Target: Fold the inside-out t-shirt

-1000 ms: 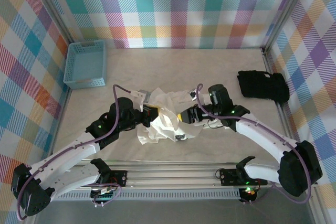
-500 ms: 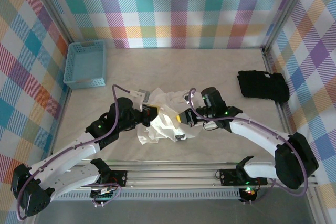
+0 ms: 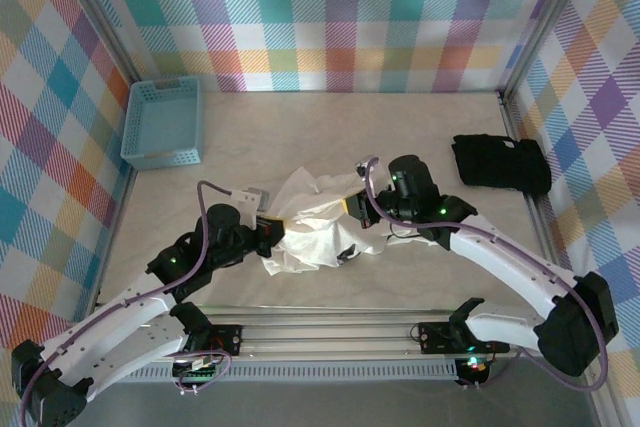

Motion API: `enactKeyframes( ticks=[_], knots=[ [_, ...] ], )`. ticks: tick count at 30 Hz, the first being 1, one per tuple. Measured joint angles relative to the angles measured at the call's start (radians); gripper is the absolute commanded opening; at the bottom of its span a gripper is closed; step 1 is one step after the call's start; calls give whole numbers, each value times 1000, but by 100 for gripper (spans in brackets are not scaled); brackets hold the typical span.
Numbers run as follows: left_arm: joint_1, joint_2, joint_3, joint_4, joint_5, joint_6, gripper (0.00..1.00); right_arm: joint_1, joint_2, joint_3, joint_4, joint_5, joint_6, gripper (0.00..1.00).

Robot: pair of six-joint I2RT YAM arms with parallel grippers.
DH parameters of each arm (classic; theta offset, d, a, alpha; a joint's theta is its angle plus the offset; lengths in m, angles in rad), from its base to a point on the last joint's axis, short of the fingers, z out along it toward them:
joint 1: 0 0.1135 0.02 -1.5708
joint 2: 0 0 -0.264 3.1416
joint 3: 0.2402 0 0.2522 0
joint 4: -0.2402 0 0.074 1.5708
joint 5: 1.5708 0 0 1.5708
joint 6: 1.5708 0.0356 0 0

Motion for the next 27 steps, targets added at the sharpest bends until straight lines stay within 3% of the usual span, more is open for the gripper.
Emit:
enactKeyframes(
  ticks=[21, 27],
  knots=[
    [1, 75, -56, -55, -84, -67, 18, 8, -3, 7, -37, 58, -22, 0],
    [1, 66, -61, -15, -34, -76, 36, 8, -3, 7, -37, 41, -23, 0]
  ],
)
